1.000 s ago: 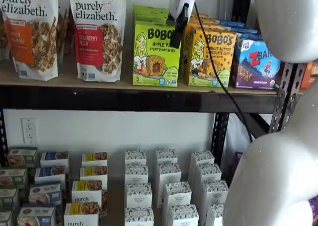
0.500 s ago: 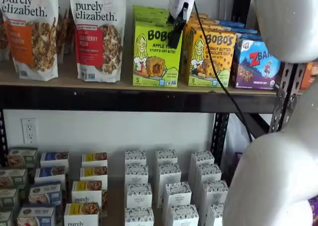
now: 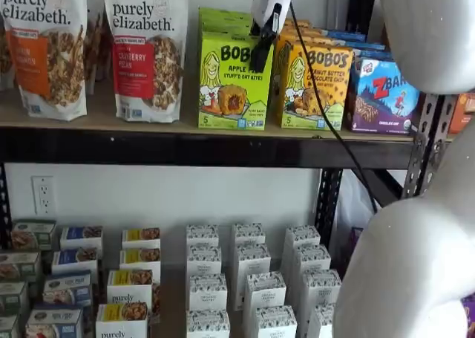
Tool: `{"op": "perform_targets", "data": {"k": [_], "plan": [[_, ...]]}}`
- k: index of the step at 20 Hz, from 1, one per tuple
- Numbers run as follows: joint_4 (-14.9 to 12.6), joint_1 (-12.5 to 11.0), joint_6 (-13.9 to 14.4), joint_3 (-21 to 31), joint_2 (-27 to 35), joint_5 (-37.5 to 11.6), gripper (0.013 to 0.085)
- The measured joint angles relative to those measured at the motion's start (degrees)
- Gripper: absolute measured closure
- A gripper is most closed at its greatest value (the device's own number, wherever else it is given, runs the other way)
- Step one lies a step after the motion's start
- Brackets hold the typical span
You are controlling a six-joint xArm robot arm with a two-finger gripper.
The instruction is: Pick the green box on the top shelf, the fourth from the left
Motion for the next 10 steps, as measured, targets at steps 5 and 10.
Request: {"op": "perform_targets", "data": {"k": [5, 10], "plan": [[0.2, 0.0, 0.0, 0.4, -0.3, -0.5, 0.0570], [0.2, 0.1, 0.1, 0.5, -0.4, -0.6, 0.0570]]}}
